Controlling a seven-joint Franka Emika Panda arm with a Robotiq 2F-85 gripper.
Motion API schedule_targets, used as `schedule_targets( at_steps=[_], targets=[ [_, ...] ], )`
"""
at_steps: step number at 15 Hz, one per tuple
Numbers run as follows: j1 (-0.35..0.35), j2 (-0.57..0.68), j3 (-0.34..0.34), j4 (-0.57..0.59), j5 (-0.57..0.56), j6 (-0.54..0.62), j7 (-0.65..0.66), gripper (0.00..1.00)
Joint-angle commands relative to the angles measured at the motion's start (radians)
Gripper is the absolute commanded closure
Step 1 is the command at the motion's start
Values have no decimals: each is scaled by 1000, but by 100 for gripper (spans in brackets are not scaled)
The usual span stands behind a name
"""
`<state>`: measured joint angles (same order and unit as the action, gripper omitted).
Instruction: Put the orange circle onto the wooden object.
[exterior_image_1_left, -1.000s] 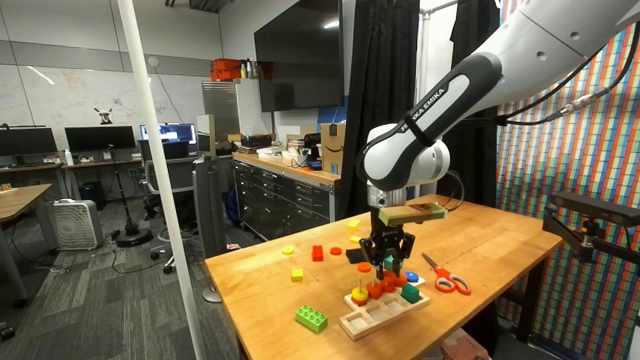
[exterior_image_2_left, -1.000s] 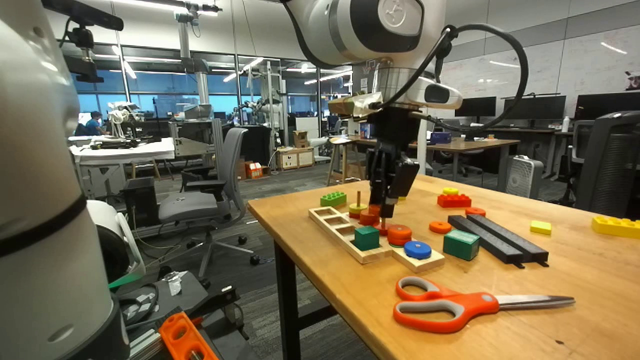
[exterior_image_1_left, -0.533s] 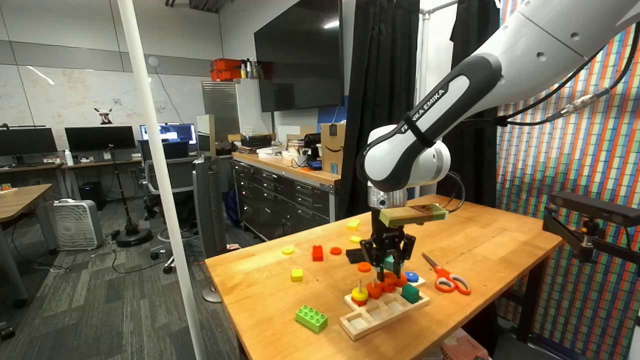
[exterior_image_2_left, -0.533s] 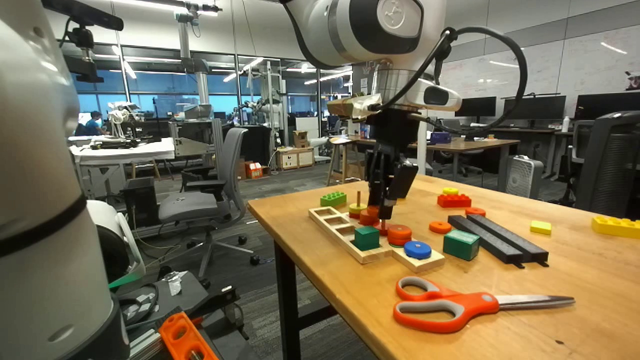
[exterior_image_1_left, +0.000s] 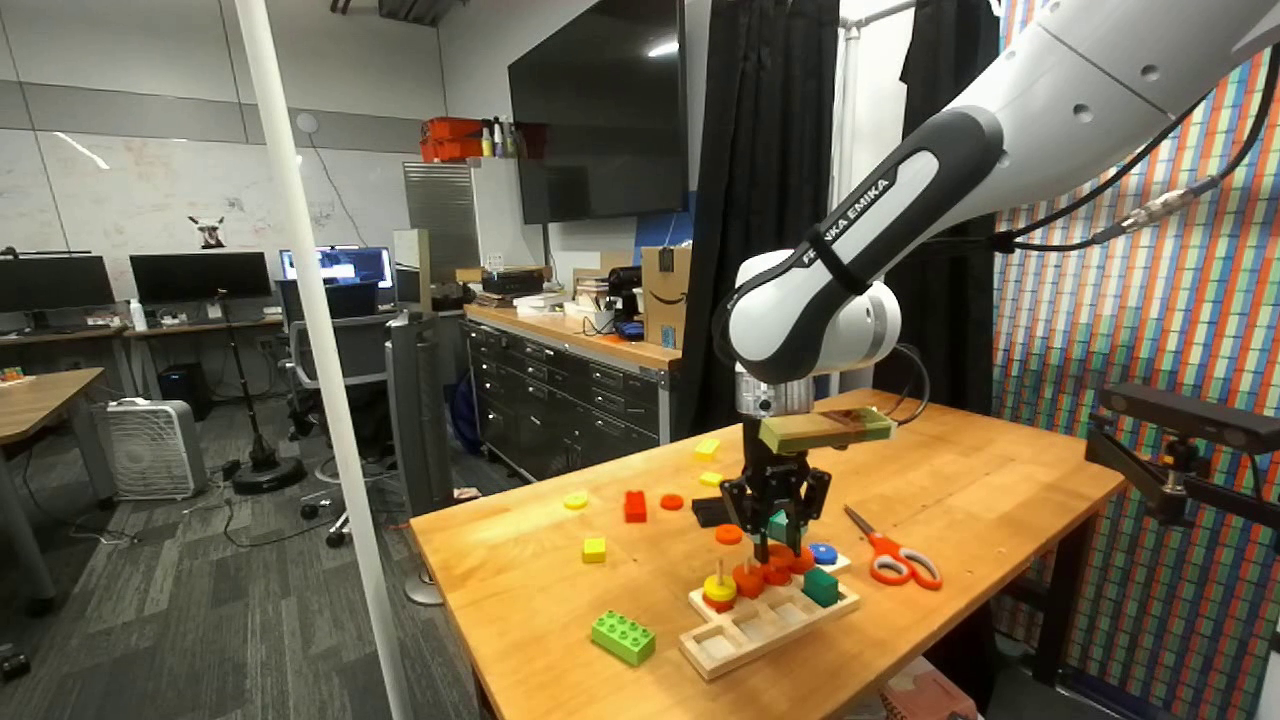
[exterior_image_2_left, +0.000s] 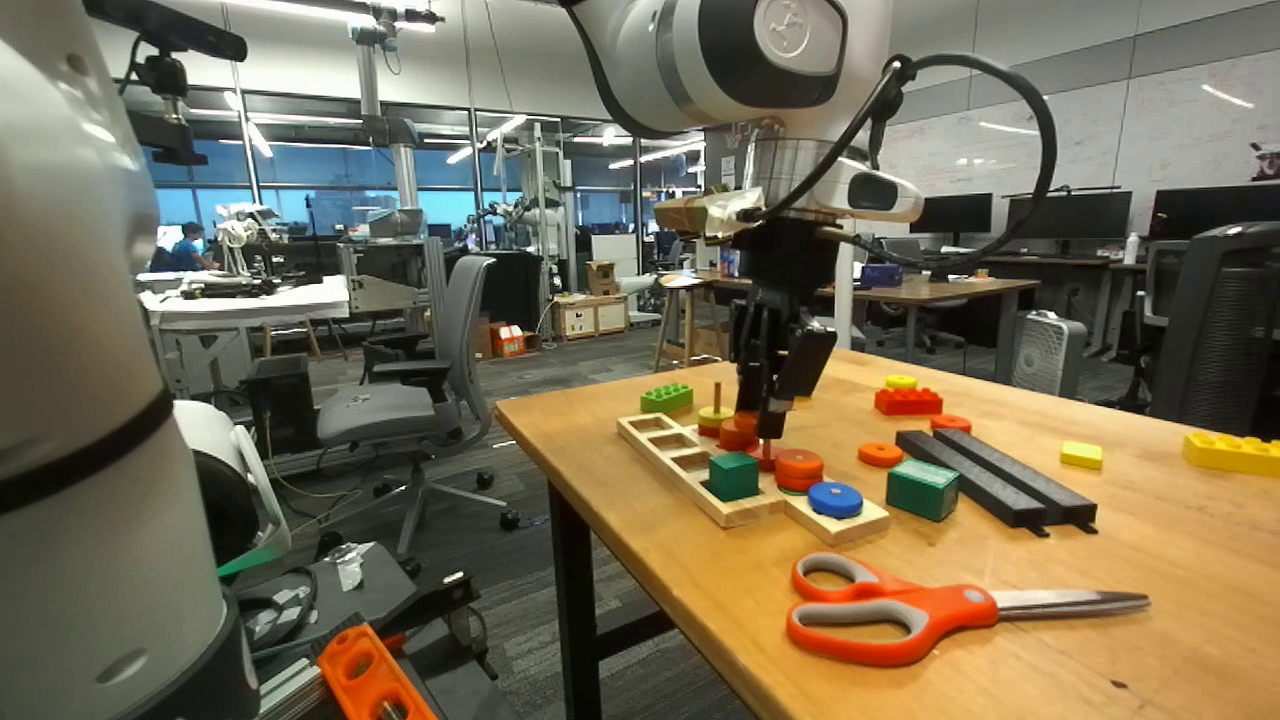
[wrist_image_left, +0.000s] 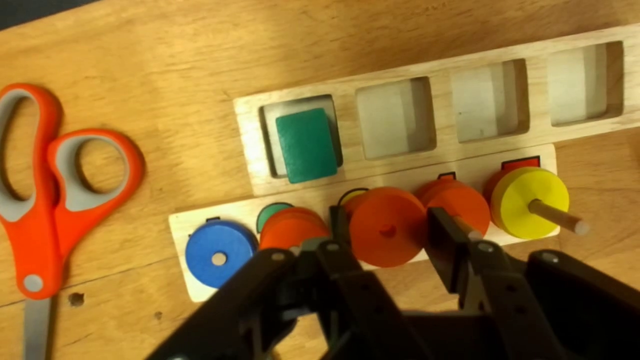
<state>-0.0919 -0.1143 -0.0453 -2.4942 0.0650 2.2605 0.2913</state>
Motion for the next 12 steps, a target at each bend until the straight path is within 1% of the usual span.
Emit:
schedule_targets(
  at_steps=[1, 12],
  targets=[
    [4, -1, -9, 14, 24, -4, -19, 82],
    [0, 24, -22, 40, 35, 8, -17, 82]
  ],
)
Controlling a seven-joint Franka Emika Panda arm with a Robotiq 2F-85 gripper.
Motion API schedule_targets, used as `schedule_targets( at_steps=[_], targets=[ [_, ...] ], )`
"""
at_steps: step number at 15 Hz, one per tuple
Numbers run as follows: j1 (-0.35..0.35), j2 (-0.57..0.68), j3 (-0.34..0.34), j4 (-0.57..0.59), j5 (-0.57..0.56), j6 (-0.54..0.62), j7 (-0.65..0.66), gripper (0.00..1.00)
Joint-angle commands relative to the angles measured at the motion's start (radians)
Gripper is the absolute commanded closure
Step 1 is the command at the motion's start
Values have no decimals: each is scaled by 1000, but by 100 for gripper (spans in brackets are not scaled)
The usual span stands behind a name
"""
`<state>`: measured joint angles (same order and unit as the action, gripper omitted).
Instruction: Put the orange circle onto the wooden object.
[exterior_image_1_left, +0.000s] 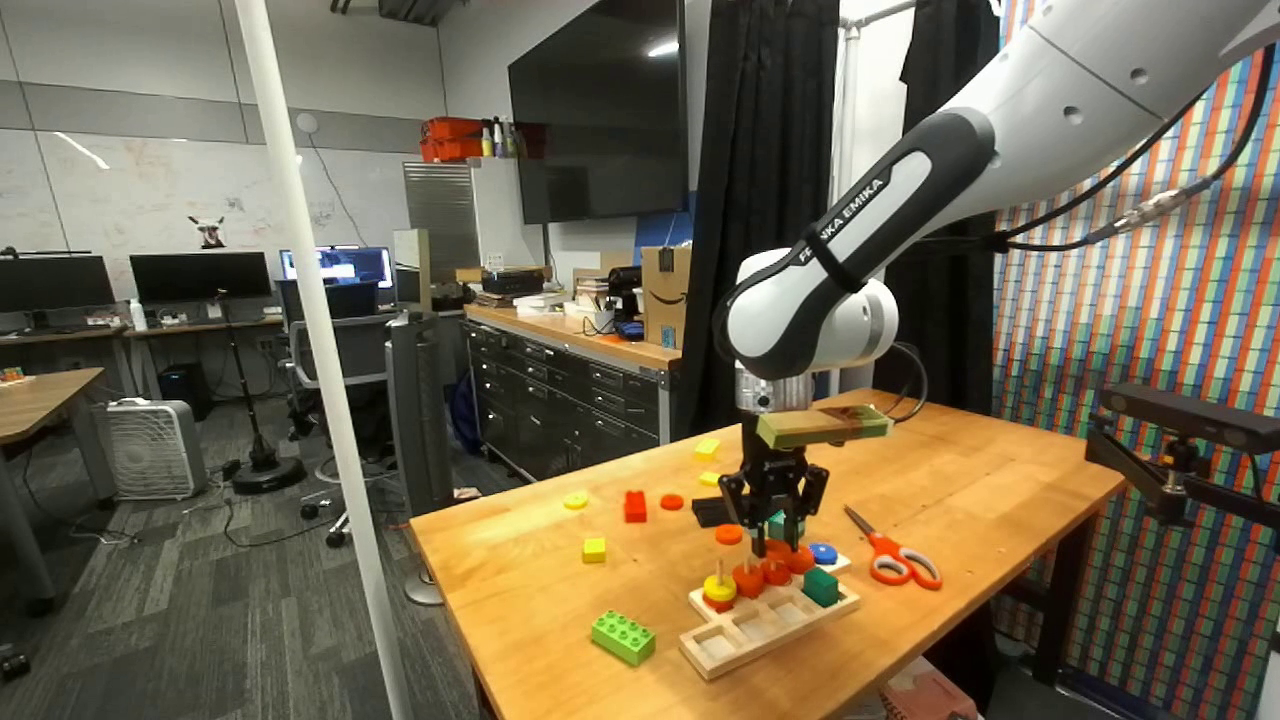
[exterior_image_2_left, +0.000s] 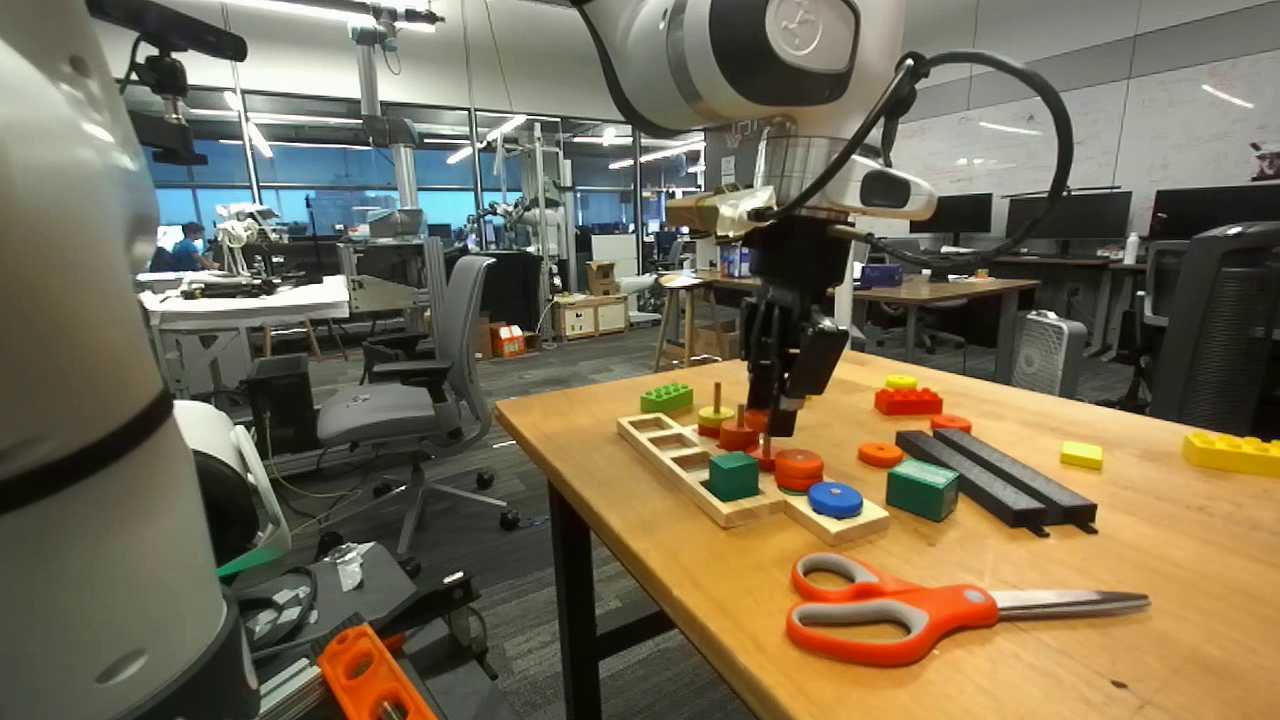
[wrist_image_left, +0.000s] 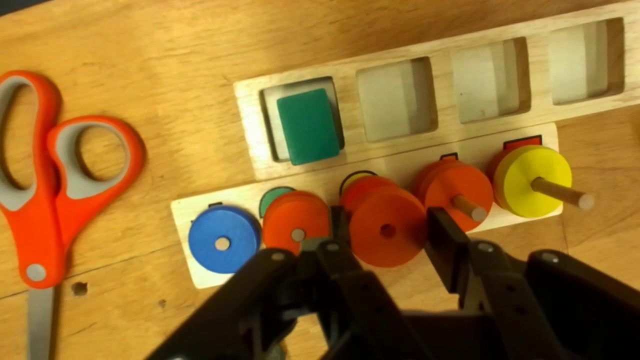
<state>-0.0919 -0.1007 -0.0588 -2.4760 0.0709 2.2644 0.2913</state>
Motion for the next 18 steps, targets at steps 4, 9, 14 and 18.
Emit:
schedule_targets(
  at_steps=[4, 9, 14, 18],
  targets=[
    [0, 18, -12, 23, 32, 4, -18, 82],
    [0, 27, -14, 24, 45, 4, -21, 82],
    [0, 39, -15, 24, 55, 5, -22, 82],
    [0, 47, -17, 25, 58, 4, -22, 82]
  ],
)
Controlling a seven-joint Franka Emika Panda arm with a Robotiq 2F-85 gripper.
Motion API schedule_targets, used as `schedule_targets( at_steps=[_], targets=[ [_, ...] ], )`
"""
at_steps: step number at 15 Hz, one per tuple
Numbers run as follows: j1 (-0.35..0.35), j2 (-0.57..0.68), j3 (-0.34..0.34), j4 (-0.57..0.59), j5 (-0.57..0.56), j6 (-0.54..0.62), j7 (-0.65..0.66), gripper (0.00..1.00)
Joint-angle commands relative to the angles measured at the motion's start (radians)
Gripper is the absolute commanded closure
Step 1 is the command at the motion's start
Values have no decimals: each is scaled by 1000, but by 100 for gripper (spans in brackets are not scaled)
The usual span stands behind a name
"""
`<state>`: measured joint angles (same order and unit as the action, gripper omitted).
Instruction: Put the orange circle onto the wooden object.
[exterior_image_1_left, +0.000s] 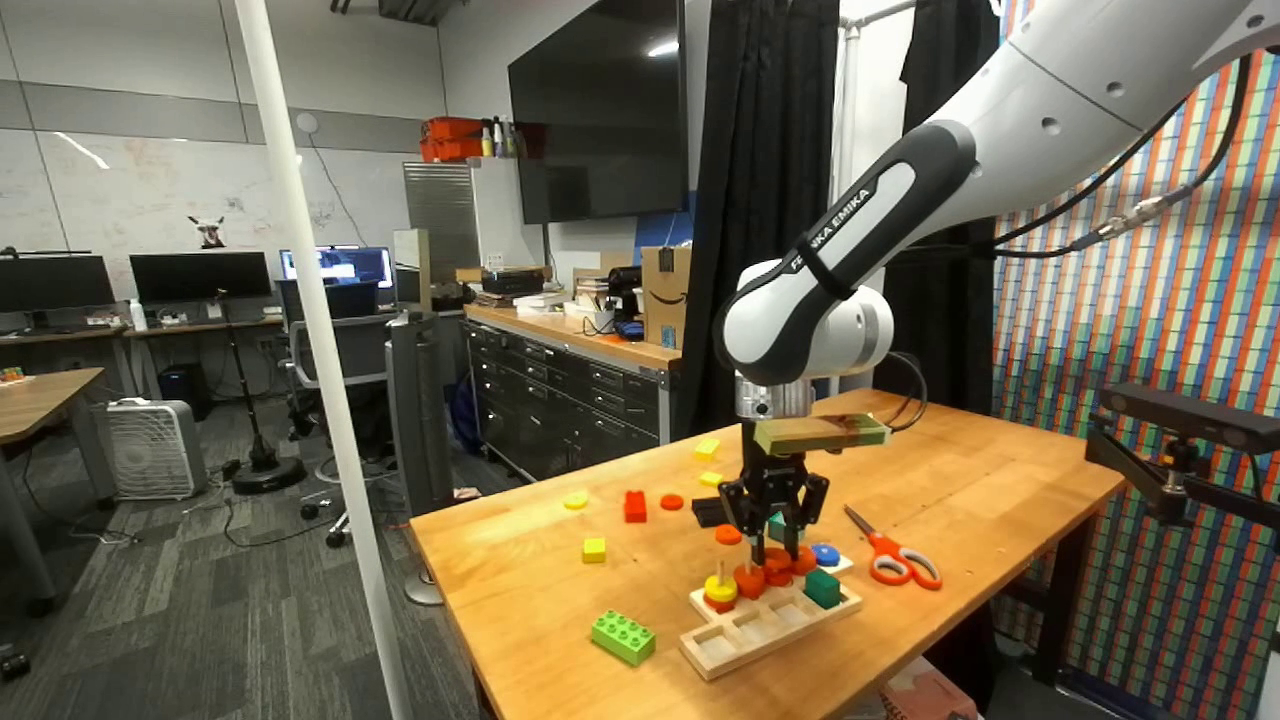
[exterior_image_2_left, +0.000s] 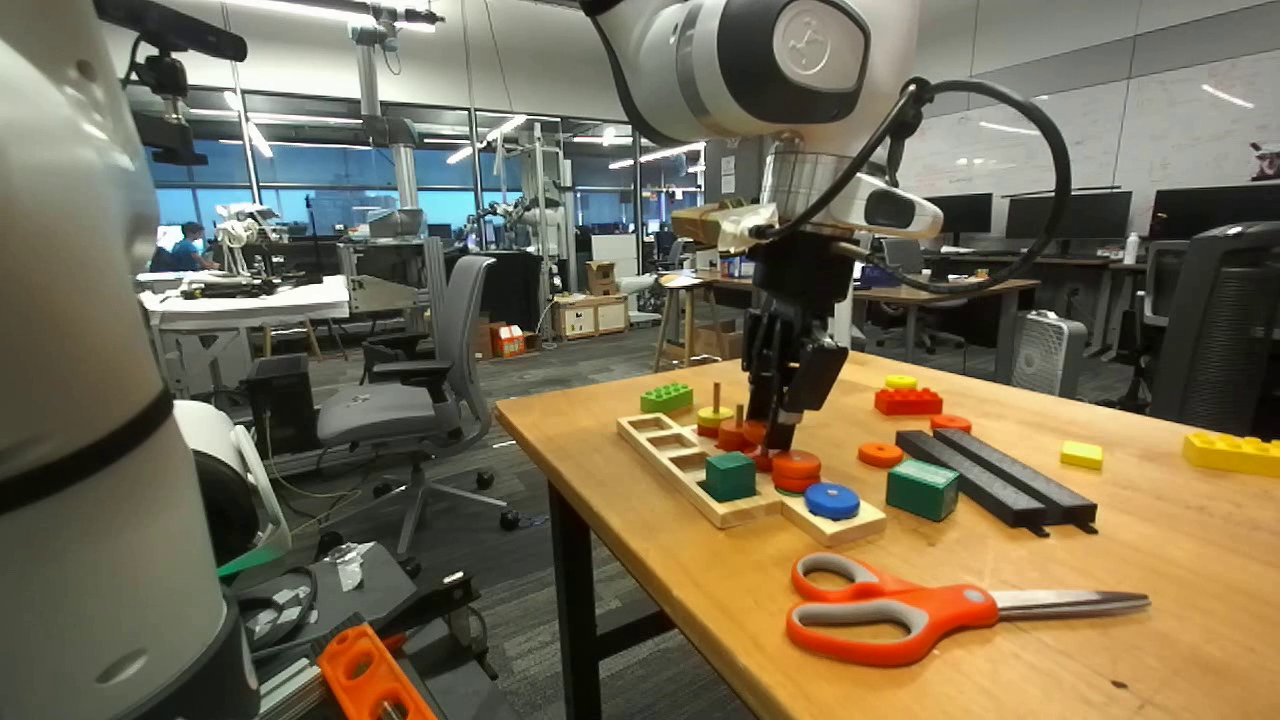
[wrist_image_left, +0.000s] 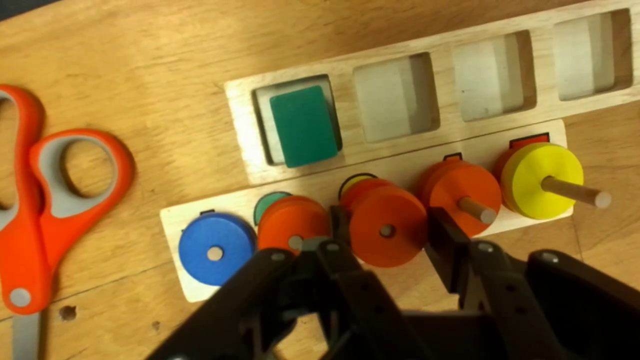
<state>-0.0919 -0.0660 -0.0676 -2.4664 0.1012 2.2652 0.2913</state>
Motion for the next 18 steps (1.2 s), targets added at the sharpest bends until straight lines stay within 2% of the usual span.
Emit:
schedule_targets(
  at_steps=[1, 3, 4, 6, 9, 13, 15, 18],
  targets=[
    [0, 11, -8, 15, 28, 3, -22, 82],
    [-1, 14, -8, 15, 32, 5, -19, 82],
    [-1, 14, -9, 16, 35, 3, -13, 32],
    [-1, 16, -10, 16, 43, 3, -14, 25],
    [-2, 13, -13, 14, 45, 2, -10, 2],
    [-4, -31, -17, 12, 27, -14, 0, 0],
    [-10, -85, -19, 10, 5, -21, 18, 0],
    [-27, -231, -24, 8, -16, -69, 21, 0]
  ],
)
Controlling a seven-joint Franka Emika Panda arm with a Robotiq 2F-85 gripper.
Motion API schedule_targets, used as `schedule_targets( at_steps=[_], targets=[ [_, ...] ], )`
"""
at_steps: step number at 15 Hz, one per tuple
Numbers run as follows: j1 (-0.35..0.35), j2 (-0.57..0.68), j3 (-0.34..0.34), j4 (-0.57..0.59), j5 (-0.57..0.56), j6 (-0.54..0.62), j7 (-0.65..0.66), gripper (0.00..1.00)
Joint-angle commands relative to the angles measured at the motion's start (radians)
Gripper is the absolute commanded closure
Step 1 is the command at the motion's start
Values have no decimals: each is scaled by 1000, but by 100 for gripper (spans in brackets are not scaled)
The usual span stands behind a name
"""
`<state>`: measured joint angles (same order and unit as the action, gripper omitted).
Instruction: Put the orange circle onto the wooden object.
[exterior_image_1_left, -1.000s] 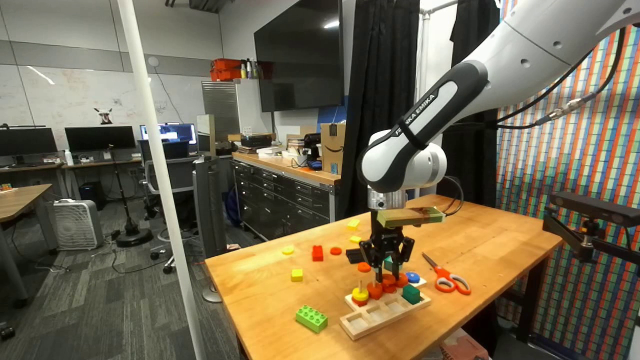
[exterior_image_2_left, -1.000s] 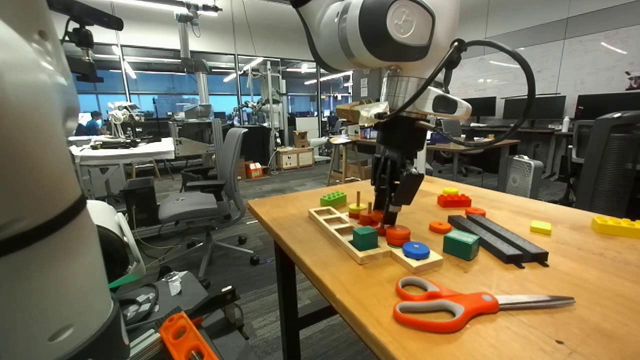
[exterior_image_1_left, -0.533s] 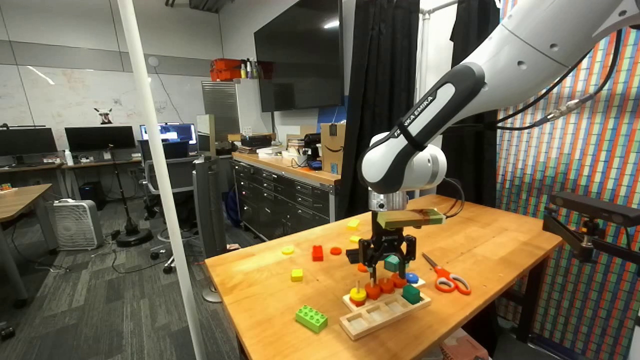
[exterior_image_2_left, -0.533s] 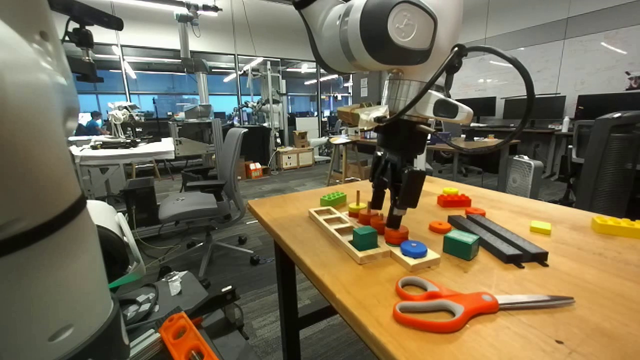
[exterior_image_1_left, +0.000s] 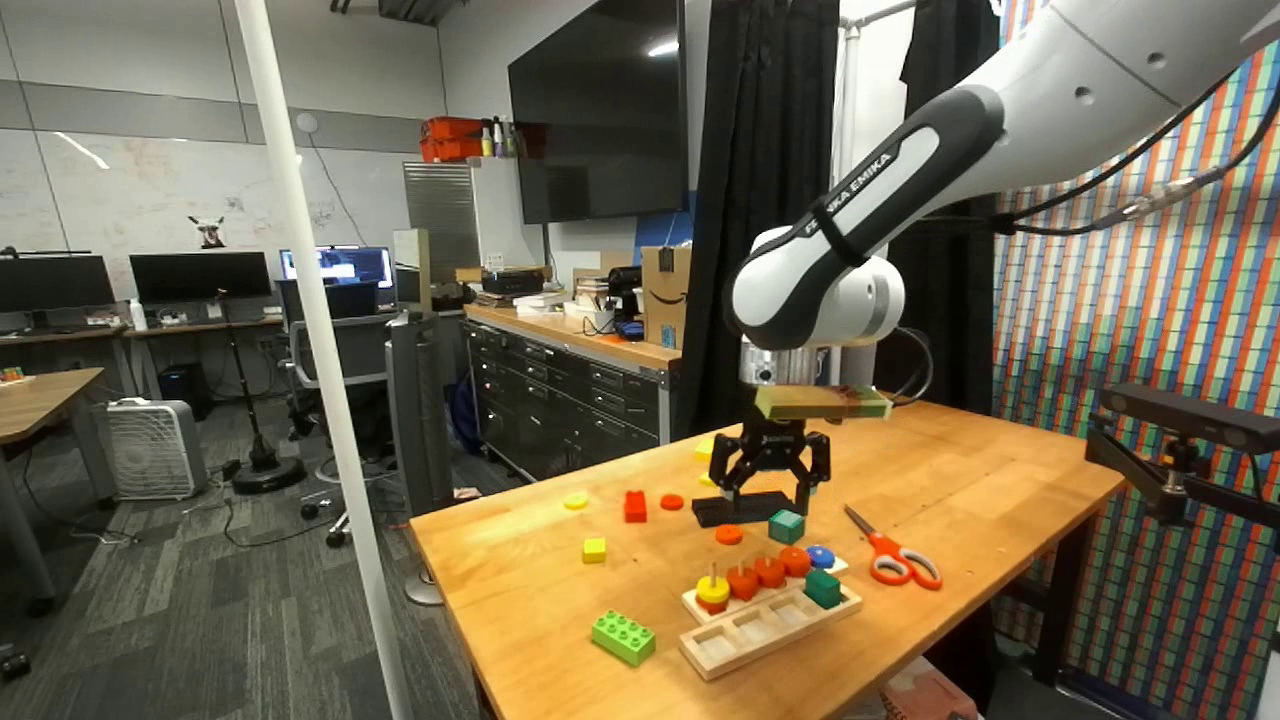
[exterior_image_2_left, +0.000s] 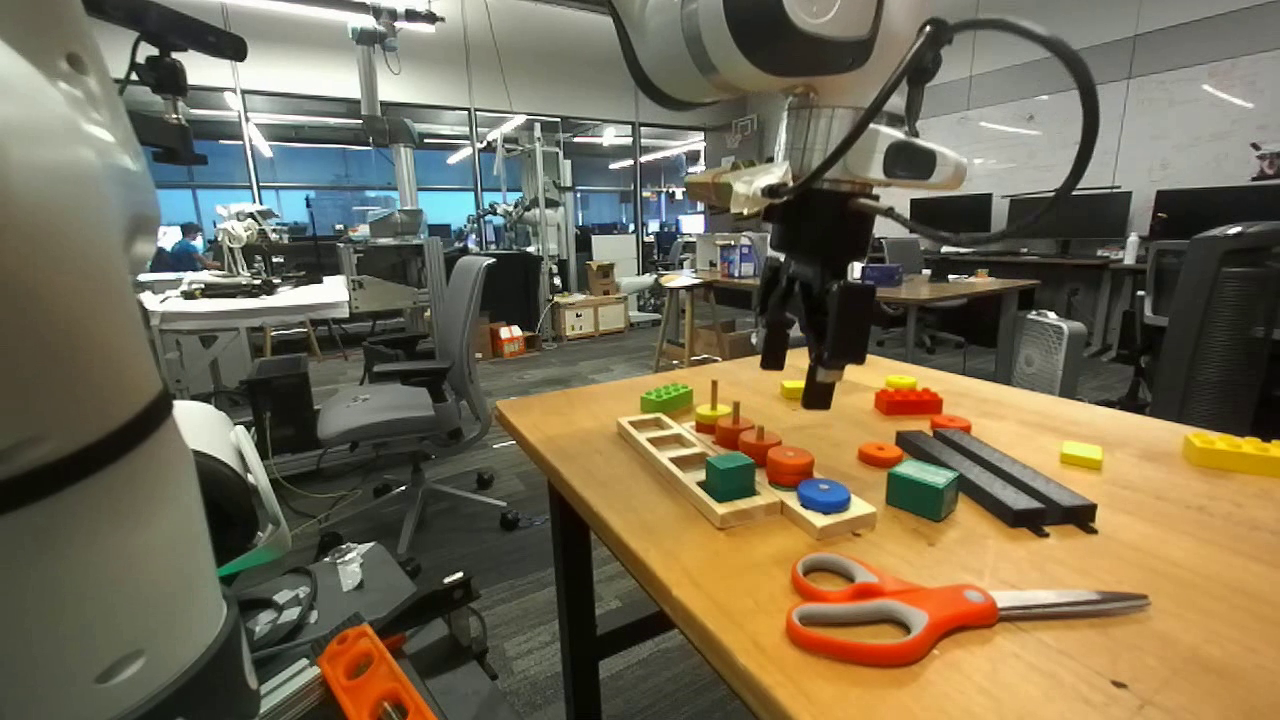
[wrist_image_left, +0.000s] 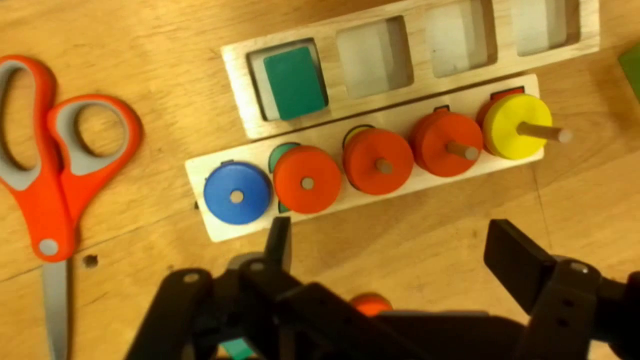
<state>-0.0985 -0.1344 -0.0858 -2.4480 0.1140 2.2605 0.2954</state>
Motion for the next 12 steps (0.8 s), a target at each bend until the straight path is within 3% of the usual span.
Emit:
schedule_targets(
  at_steps=[1, 7, 12],
  targets=[
    [-30, -207, -5, -11, -42, -74, 24, 0],
    [-96, -511, -1, 14, -49, -278, 11, 0],
    [-118, -764, -27, 68, -45, -601, -57, 0]
  ],
)
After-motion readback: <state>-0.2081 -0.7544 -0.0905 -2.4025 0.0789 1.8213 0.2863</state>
